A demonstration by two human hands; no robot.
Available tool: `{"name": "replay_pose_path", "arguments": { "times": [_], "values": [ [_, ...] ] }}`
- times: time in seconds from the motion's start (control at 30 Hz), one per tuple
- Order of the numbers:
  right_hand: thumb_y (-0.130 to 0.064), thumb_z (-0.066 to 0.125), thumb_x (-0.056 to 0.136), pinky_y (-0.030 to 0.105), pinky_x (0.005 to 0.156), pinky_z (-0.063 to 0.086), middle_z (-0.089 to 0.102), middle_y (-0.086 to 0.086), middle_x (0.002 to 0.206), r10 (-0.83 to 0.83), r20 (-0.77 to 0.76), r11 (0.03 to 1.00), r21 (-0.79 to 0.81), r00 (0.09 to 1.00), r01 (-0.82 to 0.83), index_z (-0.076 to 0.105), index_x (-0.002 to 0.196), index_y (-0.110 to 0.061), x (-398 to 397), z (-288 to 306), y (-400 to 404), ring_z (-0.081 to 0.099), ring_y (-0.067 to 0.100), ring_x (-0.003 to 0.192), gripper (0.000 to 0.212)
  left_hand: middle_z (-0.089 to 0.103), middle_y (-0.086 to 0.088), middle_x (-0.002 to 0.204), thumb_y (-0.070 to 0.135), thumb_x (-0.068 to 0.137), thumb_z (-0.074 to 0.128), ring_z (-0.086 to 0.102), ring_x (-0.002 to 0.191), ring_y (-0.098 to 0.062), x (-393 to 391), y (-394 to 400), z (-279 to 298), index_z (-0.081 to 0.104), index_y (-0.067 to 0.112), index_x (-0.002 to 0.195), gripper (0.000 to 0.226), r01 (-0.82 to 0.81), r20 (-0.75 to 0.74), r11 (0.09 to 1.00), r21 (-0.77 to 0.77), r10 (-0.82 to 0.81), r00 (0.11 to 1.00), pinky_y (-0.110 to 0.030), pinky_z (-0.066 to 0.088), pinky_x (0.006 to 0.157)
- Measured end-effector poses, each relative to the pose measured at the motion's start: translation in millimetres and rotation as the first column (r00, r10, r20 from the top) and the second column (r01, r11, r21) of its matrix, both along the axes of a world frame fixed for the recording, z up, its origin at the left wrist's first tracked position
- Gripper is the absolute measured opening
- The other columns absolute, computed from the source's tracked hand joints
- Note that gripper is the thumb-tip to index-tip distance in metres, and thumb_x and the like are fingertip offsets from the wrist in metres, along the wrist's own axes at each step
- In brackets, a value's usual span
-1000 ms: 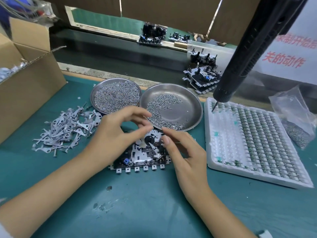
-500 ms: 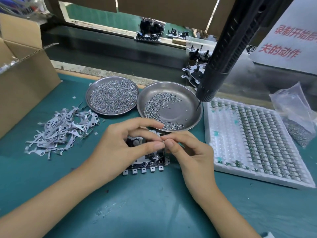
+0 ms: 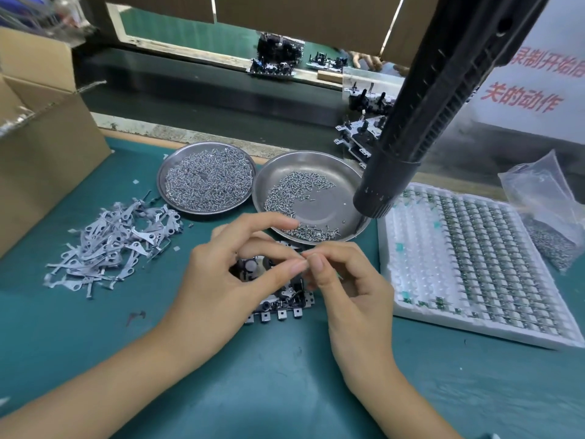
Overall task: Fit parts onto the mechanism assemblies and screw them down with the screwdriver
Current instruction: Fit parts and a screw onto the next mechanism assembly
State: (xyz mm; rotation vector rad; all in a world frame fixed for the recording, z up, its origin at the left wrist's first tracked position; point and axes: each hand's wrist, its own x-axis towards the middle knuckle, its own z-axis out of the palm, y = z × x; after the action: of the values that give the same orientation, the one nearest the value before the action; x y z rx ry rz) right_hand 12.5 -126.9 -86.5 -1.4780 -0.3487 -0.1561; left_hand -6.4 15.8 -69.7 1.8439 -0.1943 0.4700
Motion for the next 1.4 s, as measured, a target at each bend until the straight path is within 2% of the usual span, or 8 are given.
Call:
{"name": "replay_pose_path", "arguments": {
  "times": [0.13,0.33,0.53,0.8,1.03,1.17,1.23,1.4],
  "values": [
    [-0.020,0.058,0.088,0.024,0.066,0.048,0.060,-0.007,0.085,0.009,-0.012,1.000,-0.011,1.000,-0.009,0.066,0.083,-0.026,-1.5,0.0,2.2,0.059,0.014,0.078,0.011,0.071,0.024,0.084,0.043,0.079,0.069,0.062,0.094,-0.023,-0.9,-2.3,-0.5,0.052,0.049,0.110,0.036,-0.036,0.057,0.998,0.050,0.033,0.998,-0.048,0.048,0.081],
    [-0.017,0.057,0.088,0.023,0.063,0.047,0.058,0.009,0.084,0.043,-0.049,0.997,0.069,0.998,-0.040,0.063,0.082,-0.020,-2.7,-0.2,3.3,0.057,0.016,0.070,0.010,0.074,0.011,0.082,0.035,0.077,0.073,0.066,0.089,-0.009,1.6,-2.3,-4.5,0.052,0.045,0.105,0.037,0.058,0.017,0.993,-0.103,-0.056,0.998,-0.018,0.047,0.081],
    [-0.022,0.060,0.084,0.020,0.060,0.050,0.069,-0.003,0.076,0.149,-0.144,0.981,0.147,0.978,-0.127,0.073,0.084,-0.026,-2.4,3.6,2.4,0.061,0.010,0.065,0.014,0.074,0.011,0.082,0.034,0.077,0.073,0.065,0.089,-0.008,1.1,-2.9,-5.5,0.053,0.044,0.105,0.036,0.055,0.036,0.989,-0.137,-0.050,0.998,-0.015,0.046,0.080],
    [-0.024,0.065,0.080,0.021,0.061,0.048,0.064,0.003,0.081,0.126,-0.128,0.979,0.175,0.984,-0.102,0.074,0.081,-0.022,0.1,3.6,1.0,0.059,0.013,0.067,0.009,0.074,0.009,0.080,0.035,0.077,0.072,0.064,0.087,-0.008,-0.4,-5.4,-6.2,0.054,0.044,0.108,0.037,0.047,0.012,0.985,-0.164,-0.046,0.999,-0.016,0.046,0.079],
    [-0.015,0.062,0.082,0.020,0.062,0.048,0.063,-0.005,0.082,0.101,-0.114,0.988,0.132,0.988,-0.085,0.074,0.081,-0.023,3.0,4.2,-2.2,0.060,0.011,0.068,0.015,0.074,0.006,0.084,0.033,0.077,0.071,0.064,0.090,-0.009,1.0,-3.9,-4.5,0.054,0.041,0.117,0.044,0.100,-0.026,0.982,-0.161,-0.106,0.994,-0.017,0.046,0.082],
    [-0.016,0.064,0.082,0.020,0.060,0.049,0.065,0.003,0.083,0.117,-0.139,0.984,0.149,0.983,-0.096,0.075,0.085,-0.018,1.8,2.8,-1.2,0.062,0.011,0.065,0.012,0.075,0.006,0.083,0.034,0.077,0.072,0.064,0.090,-0.009,0.6,-2.8,-3.5,0.055,0.040,0.113,0.040,0.069,-0.029,0.986,-0.151,-0.075,0.997,-0.016,0.045,0.080],
    [-0.016,0.065,0.081,0.020,0.059,0.050,0.067,0.004,0.084,0.143,-0.159,0.978,0.176,0.977,-0.114,0.076,0.086,-0.018,1.4,2.5,-0.5,0.063,0.010,0.064,0.012,0.074,0.009,0.083,0.036,0.077,0.071,0.064,0.091,-0.009,-0.4,-2.7,-3.2,0.054,0.042,0.111,0.038,0.033,-0.021,0.991,-0.126,-0.036,0.999,-0.019,0.046,0.080],
    [-0.011,0.068,0.077,0.020,0.059,0.049,0.065,0.000,0.083,0.091,-0.114,0.983,0.169,0.989,-0.071,0.077,0.080,-0.022,1.7,1.7,-0.3,0.062,0.012,0.066,0.015,0.072,0.022,0.082,0.042,0.078,0.068,0.061,0.097,-0.018,-4.6,-7.2,-3.9,0.052,0.049,0.108,0.035,-0.077,0.040,0.997,0.007,0.077,0.996,-0.048,0.047,0.082]
  ]
}}
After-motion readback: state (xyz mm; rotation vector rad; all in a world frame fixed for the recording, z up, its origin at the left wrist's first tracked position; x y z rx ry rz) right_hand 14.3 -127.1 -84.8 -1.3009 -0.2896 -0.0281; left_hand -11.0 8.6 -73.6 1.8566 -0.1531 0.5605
